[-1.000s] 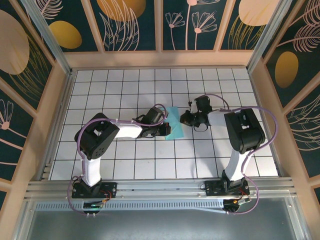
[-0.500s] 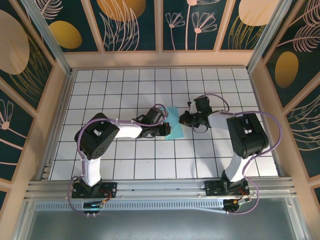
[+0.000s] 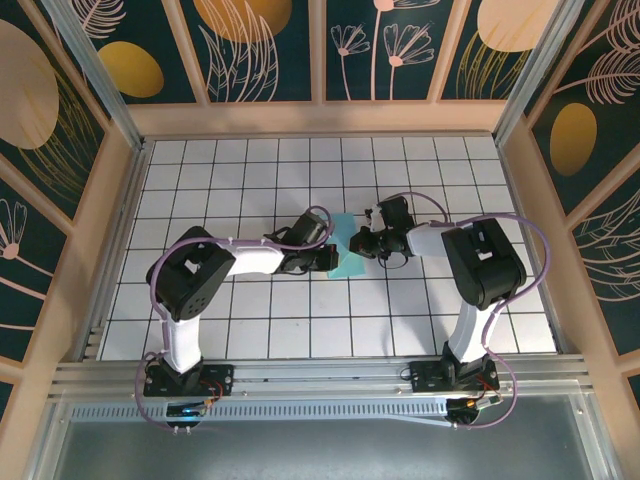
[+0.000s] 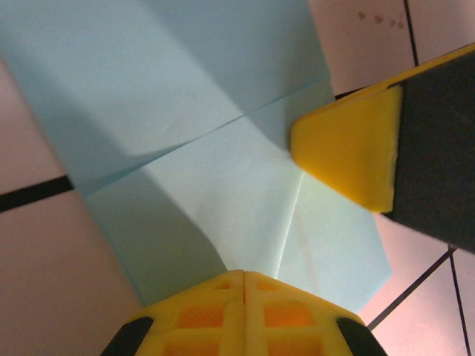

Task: Fold a paper plane with a square sheet of paper (fold left side to right side)
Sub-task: Fold the triangle a second time at the center of the table.

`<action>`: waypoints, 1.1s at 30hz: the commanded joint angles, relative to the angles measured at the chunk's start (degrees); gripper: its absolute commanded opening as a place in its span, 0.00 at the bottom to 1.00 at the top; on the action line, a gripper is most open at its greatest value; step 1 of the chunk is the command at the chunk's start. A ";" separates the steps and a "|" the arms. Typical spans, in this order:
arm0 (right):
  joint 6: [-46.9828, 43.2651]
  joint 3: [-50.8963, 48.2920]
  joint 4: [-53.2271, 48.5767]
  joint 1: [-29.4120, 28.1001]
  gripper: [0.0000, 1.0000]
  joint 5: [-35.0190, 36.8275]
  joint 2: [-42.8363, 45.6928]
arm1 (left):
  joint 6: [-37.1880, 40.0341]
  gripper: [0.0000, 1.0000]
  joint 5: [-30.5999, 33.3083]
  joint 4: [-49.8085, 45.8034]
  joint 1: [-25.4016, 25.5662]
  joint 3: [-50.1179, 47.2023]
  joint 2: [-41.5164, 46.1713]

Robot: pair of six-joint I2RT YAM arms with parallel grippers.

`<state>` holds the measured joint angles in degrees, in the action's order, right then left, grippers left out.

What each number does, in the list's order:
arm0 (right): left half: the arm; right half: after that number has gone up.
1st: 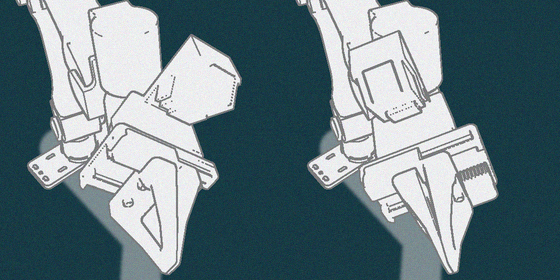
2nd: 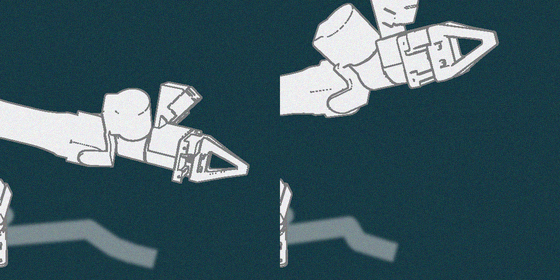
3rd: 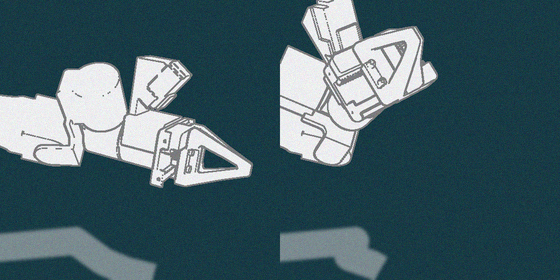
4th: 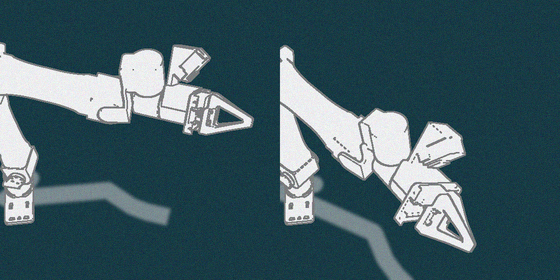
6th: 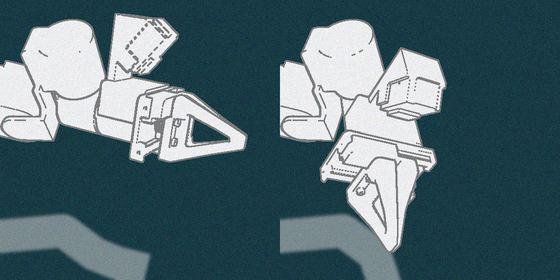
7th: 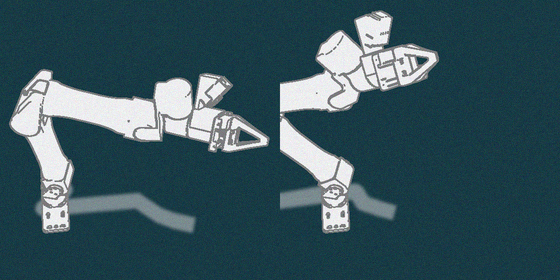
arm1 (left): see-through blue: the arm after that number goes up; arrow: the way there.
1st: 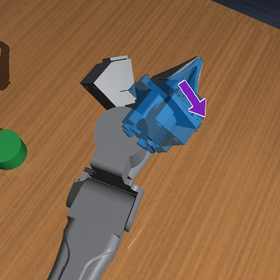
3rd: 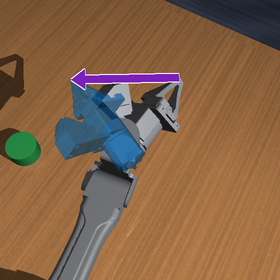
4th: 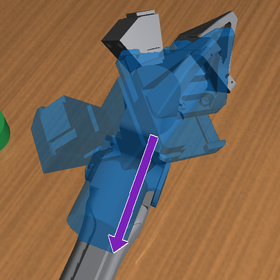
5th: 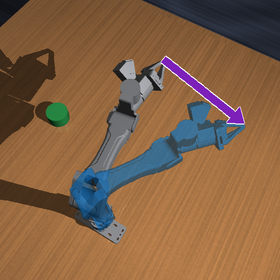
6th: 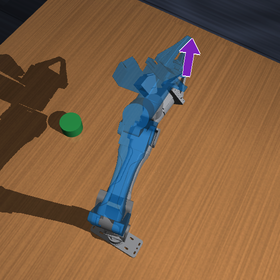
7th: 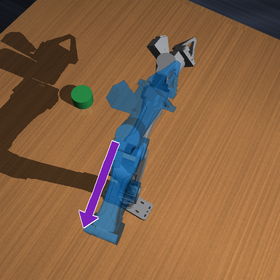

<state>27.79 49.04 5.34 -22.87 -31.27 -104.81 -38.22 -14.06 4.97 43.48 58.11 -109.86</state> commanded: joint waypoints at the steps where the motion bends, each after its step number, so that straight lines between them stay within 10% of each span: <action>1: -1.20 -0.16 -3.97 -0.19 0.00 3.49 -1.62 | 0.17 0.00 -0.66 -3.15 -0.33 -0.10 4.45; 12: -1.24 -0.36 -3.99 -0.26 0.00 3.30 -2.22 | -3.72 0.00 -11.54 7.18 0.02 -7.04 5.56; 33: -1.09 -0.19 -3.72 -0.26 0.00 3.06 -2.75 | -4.22 0.00 -6.60 5.93 0.02 -5.43 1.15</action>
<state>27.35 49.15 5.21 -22.87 -31.35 -105.01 -41.71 -21.78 10.90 43.51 51.75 -107.57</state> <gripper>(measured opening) 0.049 0.043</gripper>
